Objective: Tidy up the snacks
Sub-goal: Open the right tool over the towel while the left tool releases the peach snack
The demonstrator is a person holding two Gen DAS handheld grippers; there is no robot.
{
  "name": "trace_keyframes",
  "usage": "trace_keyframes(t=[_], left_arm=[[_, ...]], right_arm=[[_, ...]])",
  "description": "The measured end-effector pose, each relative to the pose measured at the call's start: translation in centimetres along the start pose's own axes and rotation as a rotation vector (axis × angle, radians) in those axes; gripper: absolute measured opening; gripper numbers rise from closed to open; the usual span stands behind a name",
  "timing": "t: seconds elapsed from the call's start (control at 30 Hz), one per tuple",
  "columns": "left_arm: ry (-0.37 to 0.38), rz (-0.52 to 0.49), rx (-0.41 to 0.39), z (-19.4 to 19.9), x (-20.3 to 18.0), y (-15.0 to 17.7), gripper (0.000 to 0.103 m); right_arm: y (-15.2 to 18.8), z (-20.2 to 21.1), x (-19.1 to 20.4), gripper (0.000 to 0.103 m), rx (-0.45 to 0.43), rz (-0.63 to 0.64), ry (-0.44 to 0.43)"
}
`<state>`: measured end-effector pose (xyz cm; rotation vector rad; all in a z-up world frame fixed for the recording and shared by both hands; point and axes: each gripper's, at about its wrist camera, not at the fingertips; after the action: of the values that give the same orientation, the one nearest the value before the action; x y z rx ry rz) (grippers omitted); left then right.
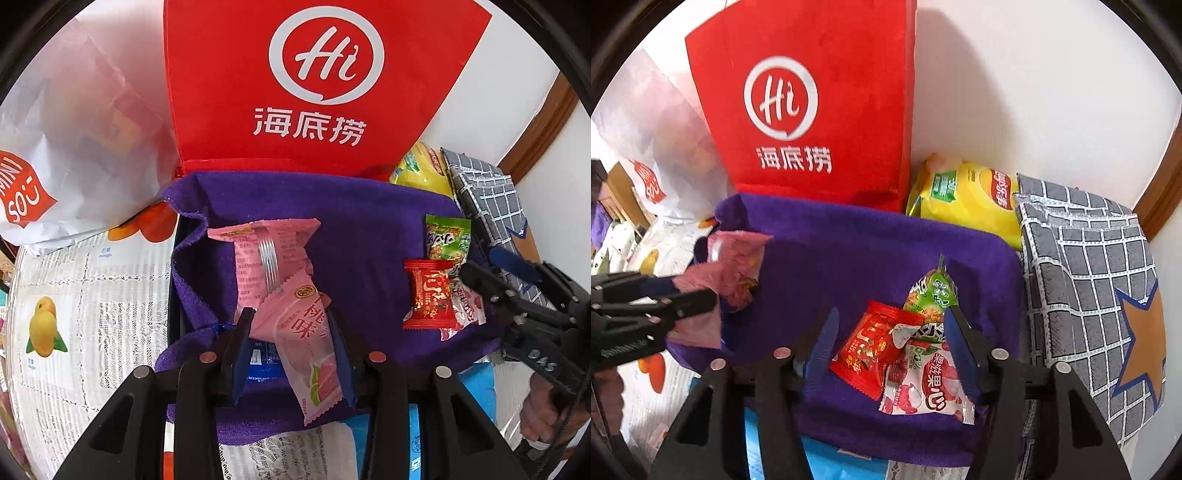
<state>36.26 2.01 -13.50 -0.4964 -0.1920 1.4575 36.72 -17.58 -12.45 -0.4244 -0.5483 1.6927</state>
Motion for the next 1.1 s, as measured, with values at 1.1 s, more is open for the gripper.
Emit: trace_keyframes(t=[1.1], left_arm=[[-0.009,-0.086,-0.061,5.6,-3.1,0.6,0.062]], right_arm=[[2.0,7.7,-1.0,0.078,-0.063,-0.048,0.136]])
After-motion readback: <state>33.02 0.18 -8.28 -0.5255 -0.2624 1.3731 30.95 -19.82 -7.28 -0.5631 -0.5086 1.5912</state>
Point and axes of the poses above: each gripper's, at about its wrist camera, not at the fingertips, and z roughly against the way its jaws point, x to its left, y to its underside, and after that the axes turned 1 degree about y, right-handed
